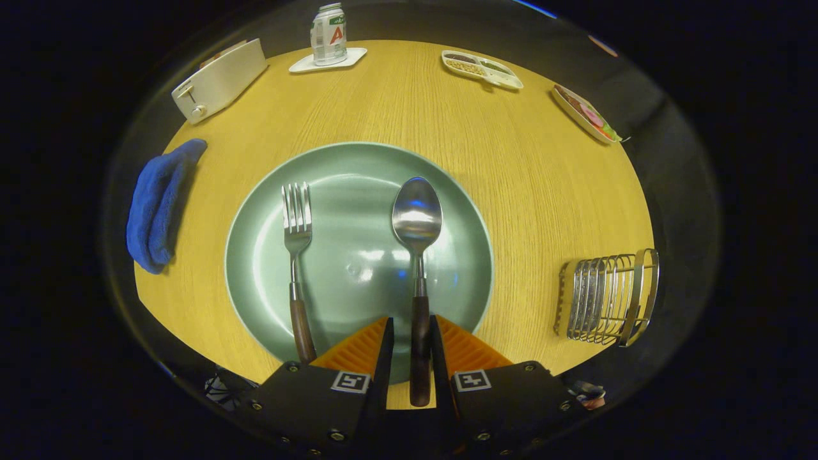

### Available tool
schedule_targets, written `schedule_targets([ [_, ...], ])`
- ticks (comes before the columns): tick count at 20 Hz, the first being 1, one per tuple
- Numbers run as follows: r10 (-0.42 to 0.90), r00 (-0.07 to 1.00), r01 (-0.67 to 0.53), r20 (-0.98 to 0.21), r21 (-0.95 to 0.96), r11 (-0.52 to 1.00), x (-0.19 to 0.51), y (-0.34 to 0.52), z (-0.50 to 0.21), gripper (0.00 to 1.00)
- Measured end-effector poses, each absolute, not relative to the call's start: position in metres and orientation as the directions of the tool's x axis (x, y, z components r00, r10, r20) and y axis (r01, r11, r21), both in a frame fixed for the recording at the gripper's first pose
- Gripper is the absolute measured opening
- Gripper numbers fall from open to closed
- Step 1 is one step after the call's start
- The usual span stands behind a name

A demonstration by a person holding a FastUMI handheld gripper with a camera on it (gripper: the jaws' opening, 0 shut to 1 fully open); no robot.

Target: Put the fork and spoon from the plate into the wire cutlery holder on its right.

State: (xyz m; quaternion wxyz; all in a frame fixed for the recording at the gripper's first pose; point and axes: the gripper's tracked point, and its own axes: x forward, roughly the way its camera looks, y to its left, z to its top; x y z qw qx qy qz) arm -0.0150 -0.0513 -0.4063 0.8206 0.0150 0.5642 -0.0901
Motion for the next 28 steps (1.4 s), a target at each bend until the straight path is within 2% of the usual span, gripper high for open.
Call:
schedule_targets([
  [2,-0.122,0.355,0.164,-0.927,-0.067,0.984,-0.009,-0.050,-0.407,0.34],
  [3,-0.131,0.358,0.171,-0.925,-0.073,0.983,-0.011,-0.050,-0.403,0.17],
  [5,-0.149,0.360,0.181,-0.921,-0.087,0.980,-0.005,-0.054,-0.409,0.17],
  [6,-0.155,0.356,0.177,-0.921,-0.097,0.979,-0.005,-0.054,-0.407,0.09],
  [28,-0.243,0.624,0.266,-0.742,-0.091,0.960,0.012,-0.062,-0.308,0.08],
])
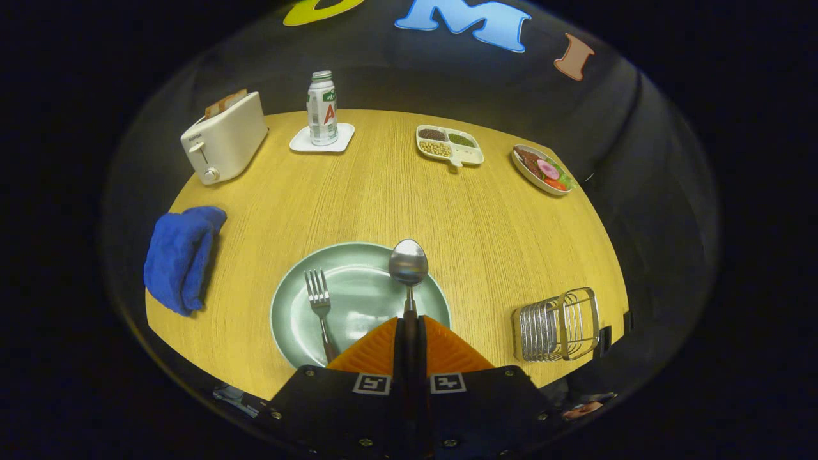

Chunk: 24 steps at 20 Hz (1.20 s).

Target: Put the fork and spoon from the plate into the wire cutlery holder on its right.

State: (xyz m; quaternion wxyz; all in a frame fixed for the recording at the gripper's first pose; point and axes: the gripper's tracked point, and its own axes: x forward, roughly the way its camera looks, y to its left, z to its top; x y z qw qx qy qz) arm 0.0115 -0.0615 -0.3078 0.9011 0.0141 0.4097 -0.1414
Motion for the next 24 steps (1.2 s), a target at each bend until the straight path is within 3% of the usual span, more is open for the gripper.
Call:
schedule_targets([
  [7,-0.357,0.631,0.430,-0.689,-0.072,0.900,-0.006,-0.111,-0.273,0.08],
  [15,-0.488,0.531,0.628,-0.693,-0.066,0.775,-0.062,-0.172,-0.252,0.08],
  [24,-0.474,0.426,0.711,-0.771,-0.039,0.702,-0.103,-0.194,-0.278,0.08],
])
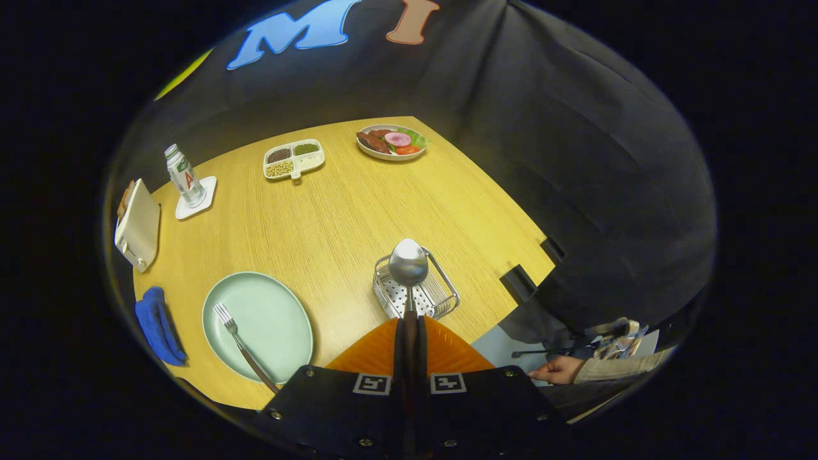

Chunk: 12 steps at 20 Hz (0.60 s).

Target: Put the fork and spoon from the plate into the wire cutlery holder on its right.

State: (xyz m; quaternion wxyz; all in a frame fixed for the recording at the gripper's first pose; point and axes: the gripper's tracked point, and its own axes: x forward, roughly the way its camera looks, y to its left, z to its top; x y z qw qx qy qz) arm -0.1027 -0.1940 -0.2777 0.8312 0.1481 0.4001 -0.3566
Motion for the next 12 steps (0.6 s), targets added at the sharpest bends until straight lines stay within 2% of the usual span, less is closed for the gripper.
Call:
schedule_targets([
  [7,-0.424,0.399,0.699,-0.813,-0.030,0.715,-0.107,-0.195,-0.291,0.08],
  [12,-0.410,0.438,0.684,-0.800,0.001,0.730,-0.100,-0.194,-0.287,0.10],
])
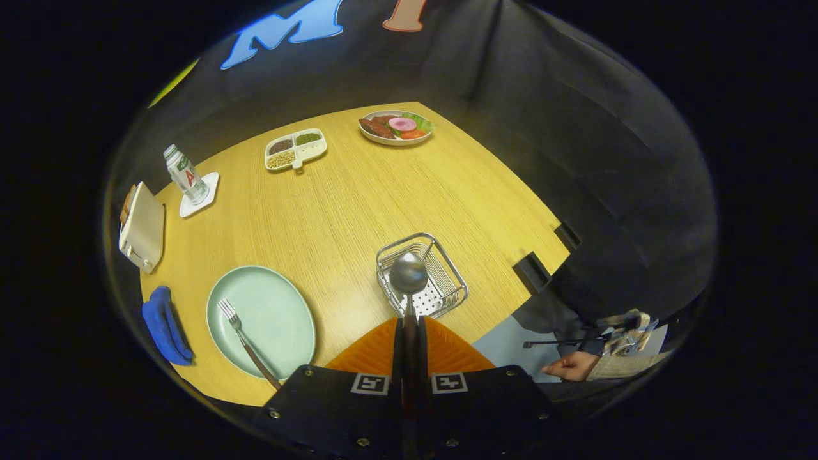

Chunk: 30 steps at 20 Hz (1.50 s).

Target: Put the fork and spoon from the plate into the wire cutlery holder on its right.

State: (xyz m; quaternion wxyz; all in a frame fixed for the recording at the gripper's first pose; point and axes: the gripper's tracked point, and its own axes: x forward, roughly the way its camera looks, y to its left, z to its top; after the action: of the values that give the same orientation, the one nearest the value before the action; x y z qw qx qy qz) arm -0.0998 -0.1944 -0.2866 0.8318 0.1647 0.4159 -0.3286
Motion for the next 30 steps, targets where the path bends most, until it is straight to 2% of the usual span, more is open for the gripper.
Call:
schedule_targets([
  [7,-0.451,0.491,0.657,-0.746,-0.023,0.754,-0.095,-0.201,-0.262,0.12],
  [14,-0.440,0.552,0.577,-0.708,-0.057,0.815,-0.080,-0.182,-0.248,0.12],
  [22,-0.352,0.631,0.389,-0.691,-0.110,0.915,-0.054,-0.121,-0.241,0.12],
  [30,-0.204,0.655,0.189,-0.728,-0.103,0.976,-0.039,-0.049,-0.272,0.13],
])
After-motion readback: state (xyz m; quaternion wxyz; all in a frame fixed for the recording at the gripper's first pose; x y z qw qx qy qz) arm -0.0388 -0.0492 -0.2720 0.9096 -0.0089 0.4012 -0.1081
